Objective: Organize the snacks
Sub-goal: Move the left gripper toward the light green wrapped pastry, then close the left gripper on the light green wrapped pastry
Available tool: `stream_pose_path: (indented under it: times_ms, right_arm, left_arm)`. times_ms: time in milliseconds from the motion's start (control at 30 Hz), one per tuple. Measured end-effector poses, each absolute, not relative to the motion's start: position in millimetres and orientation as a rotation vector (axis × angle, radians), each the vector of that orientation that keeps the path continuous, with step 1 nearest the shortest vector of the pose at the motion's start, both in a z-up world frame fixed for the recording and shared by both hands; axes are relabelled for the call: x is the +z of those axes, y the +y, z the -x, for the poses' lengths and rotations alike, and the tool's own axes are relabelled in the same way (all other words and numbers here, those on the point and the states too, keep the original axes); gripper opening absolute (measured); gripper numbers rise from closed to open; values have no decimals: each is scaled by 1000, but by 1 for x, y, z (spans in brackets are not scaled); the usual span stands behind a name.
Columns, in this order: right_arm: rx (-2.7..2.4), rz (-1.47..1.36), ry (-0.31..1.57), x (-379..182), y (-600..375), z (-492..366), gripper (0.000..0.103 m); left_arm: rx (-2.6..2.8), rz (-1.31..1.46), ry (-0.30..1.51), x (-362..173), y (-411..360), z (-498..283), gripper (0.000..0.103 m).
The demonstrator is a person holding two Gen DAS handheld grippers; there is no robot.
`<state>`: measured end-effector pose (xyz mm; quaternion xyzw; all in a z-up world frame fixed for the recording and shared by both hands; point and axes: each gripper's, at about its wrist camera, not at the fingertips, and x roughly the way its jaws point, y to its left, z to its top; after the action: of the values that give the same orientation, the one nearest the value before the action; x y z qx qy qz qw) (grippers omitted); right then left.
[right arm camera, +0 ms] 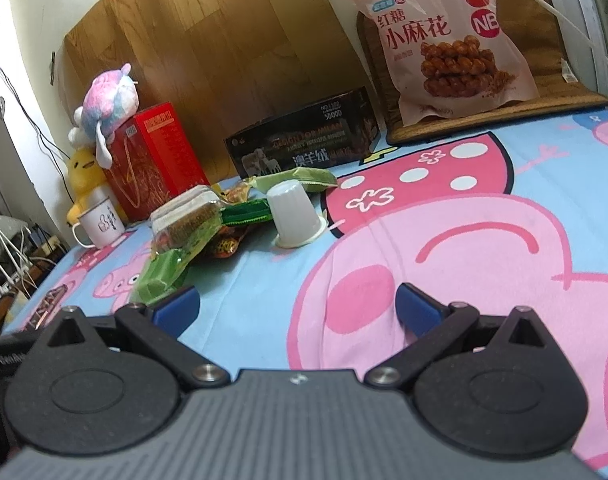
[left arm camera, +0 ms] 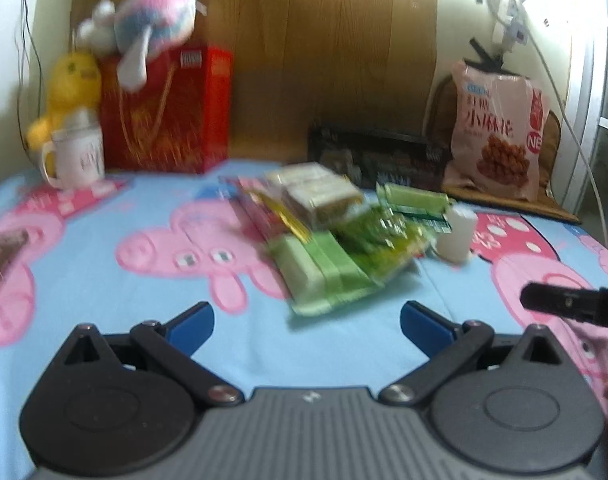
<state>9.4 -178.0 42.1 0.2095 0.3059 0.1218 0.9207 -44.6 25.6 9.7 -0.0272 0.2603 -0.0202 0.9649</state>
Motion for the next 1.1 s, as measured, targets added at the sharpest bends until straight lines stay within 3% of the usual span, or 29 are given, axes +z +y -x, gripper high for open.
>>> stream_pose_path:
  times_ms: [233, 433, 500, 633, 800, 1100]
  right_arm:
    - [273, -357, 632, 45, -167, -9, 102]
    - [421, -336, 627, 55, -150, -25, 69]
    - [468, -384, 642, 57, -146, -39, 66]
    - [508, -455, 703, 58, -130, -74, 57]
    - [557, -467, 764, 53, -104, -83, 57]
    - [643, -134, 751, 56, -56, -68, 58]
  left_arm:
    - [-10, 85, 482, 17, 49, 34, 103]
    - [-55, 170, 520, 9, 67, 20, 92]
    - [-82, 200, 546, 3, 70, 19, 84]
    - [-99, 248, 536, 2, 78, 21, 83]
    - [-123, 312, 536, 2, 88, 20, 83]
    - [-269, 424, 631, 5, 96, -17, 78]
